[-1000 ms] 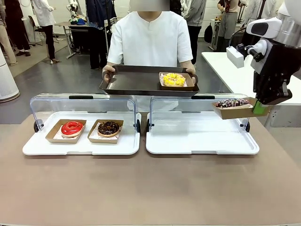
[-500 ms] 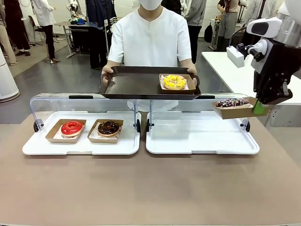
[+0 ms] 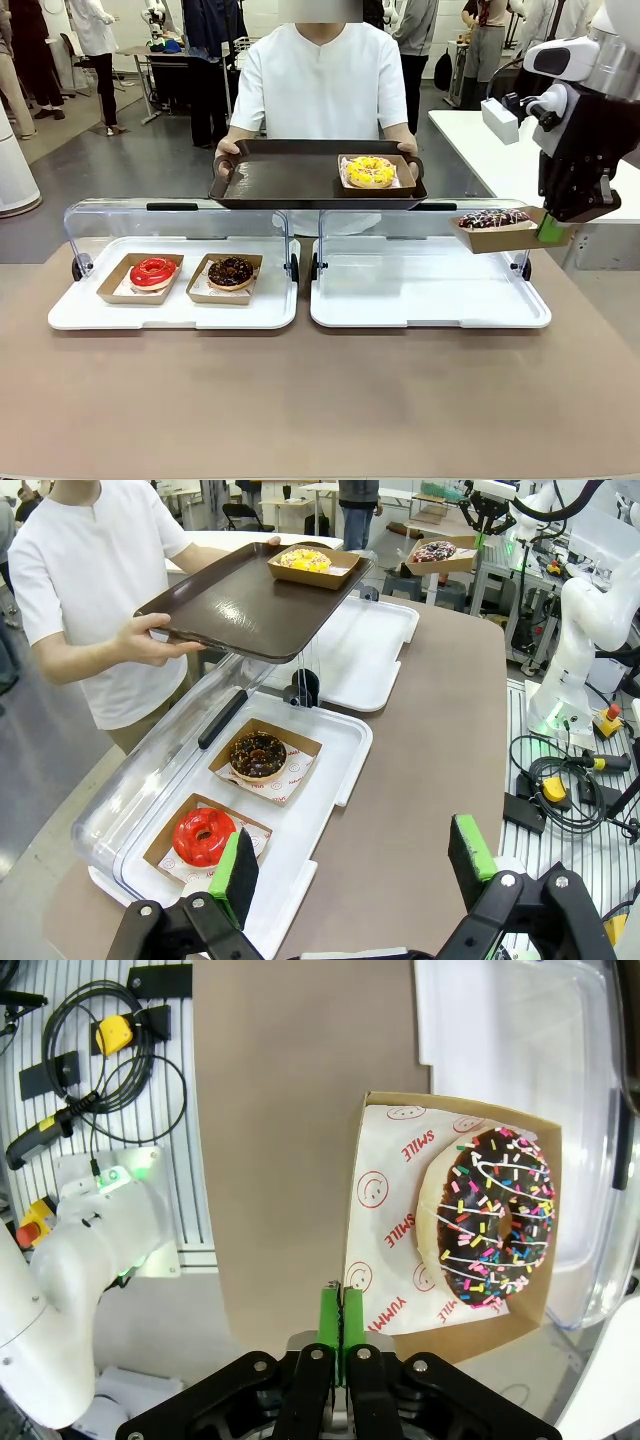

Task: Provide the desired donut to the person.
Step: Place the picked Paper togo box onto the Handle tray extended by the person.

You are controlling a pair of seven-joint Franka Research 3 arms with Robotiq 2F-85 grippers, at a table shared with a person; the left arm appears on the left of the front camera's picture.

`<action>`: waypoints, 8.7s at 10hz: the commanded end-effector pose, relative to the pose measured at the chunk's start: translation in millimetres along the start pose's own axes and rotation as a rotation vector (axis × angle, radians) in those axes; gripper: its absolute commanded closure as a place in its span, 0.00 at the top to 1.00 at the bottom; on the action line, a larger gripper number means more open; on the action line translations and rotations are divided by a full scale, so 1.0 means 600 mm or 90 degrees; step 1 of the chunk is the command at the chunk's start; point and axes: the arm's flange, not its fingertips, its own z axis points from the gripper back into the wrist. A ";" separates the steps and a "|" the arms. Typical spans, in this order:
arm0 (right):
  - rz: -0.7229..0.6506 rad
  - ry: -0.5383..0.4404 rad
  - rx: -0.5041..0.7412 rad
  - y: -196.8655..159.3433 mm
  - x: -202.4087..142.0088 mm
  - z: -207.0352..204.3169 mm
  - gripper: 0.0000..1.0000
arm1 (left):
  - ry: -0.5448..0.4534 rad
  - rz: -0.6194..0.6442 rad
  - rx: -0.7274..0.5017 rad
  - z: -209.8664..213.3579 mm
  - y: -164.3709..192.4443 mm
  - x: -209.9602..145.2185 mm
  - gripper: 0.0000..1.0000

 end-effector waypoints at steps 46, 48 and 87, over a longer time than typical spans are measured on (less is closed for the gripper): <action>-0.020 -0.152 -0.051 -0.372 0.459 -0.020 0.01 | -0.014 -0.013 -0.001 0.001 0.002 0.001 1.00; 0.000 -0.158 -0.047 -0.373 0.456 -0.030 0.01 | -0.014 -0.013 -0.001 0.001 0.002 0.001 1.00; -0.180 0.000 -0.125 -0.200 -0.146 0.070 1.00 | -0.014 -0.013 -0.001 0.001 0.002 0.001 1.00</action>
